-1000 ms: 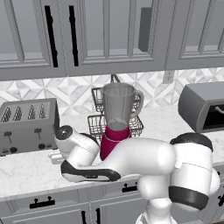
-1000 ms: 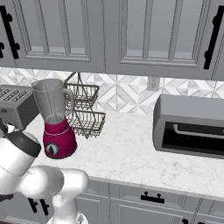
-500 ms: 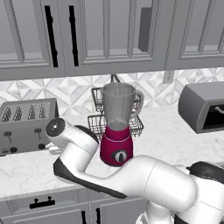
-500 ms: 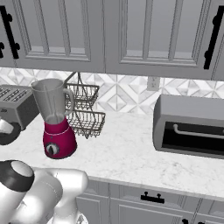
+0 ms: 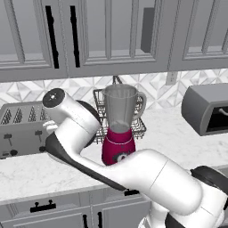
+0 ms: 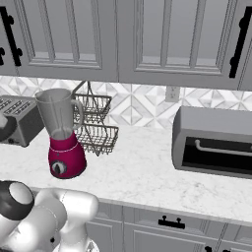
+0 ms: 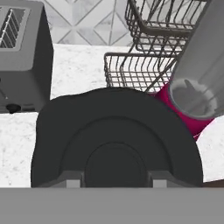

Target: Close the lid blender by securely placing the lid on top.

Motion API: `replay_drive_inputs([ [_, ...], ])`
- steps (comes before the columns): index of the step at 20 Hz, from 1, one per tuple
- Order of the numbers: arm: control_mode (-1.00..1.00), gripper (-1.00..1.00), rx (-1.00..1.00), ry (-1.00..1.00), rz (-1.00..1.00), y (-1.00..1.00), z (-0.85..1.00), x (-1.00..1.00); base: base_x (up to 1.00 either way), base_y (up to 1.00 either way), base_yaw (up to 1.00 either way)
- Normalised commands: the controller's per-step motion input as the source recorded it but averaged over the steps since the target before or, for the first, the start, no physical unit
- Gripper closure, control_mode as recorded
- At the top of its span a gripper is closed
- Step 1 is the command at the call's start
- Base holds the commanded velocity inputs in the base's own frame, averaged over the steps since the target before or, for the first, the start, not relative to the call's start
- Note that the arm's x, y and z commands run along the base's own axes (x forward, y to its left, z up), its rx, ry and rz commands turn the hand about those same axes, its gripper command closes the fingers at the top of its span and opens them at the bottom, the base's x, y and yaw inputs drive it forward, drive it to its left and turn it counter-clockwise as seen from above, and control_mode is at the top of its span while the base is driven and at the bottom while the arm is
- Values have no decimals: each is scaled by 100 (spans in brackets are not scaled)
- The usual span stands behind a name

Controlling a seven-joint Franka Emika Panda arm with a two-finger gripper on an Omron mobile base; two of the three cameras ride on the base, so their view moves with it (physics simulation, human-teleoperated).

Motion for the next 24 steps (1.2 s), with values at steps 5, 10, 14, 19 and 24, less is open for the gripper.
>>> replay_drive_inputs([
  [5,-100,100,0,1,4,-15,100,0,0,0,0],
  [10,-100,100,3,6,17,-44,100,0,0,0,0],
  [14,-100,100,3,8,23,-66,85,7,0,0,0],
  [19,-100,100,0,2,19,-74,38,16,0,0,0],
  [24,-100,100,0,-1,23,-80,-8,32,0,0,0],
])
